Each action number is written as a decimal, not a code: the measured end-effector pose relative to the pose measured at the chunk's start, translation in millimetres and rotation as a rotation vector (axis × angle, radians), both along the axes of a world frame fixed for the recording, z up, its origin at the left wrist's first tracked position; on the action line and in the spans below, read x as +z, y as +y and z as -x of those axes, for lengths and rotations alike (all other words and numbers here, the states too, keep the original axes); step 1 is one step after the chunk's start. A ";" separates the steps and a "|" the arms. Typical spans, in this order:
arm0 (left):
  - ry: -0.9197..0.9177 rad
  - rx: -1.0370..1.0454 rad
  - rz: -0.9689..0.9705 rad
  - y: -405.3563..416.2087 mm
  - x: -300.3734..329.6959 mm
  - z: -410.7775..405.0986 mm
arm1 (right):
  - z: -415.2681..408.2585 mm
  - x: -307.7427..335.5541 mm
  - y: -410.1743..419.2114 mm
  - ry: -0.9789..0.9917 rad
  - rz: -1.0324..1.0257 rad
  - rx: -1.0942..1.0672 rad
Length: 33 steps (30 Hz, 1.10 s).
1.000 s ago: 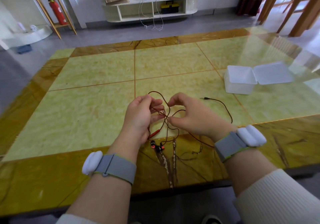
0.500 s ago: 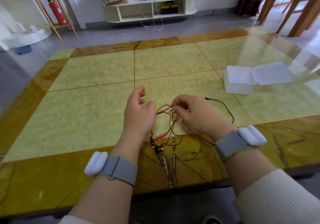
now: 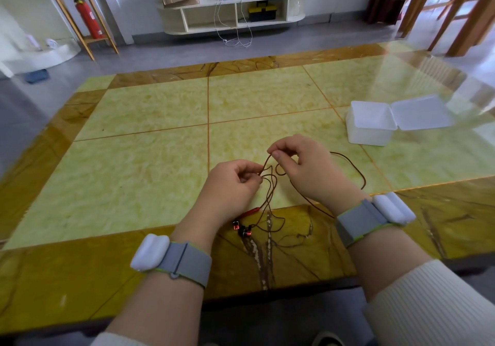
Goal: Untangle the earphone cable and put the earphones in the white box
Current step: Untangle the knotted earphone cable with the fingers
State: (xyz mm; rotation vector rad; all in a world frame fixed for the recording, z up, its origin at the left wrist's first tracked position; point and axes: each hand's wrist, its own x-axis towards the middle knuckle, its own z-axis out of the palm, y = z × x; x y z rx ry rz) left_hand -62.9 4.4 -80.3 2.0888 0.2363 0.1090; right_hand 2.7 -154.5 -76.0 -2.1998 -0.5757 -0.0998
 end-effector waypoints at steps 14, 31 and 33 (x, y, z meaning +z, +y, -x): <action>0.106 0.238 0.623 -3.4 6.8 -4.2 | 9.0 0.8 6.8 0.078 0.023 0.122; 0.110 0.156 0.682 -2.7 10.6 -5.0 | 5.9 -0.5 6.3 0.144 -0.017 0.085; 0.107 0.144 0.684 -3.1 10.1 -5.0 | 4.8 -1.8 6.3 0.152 -0.009 0.076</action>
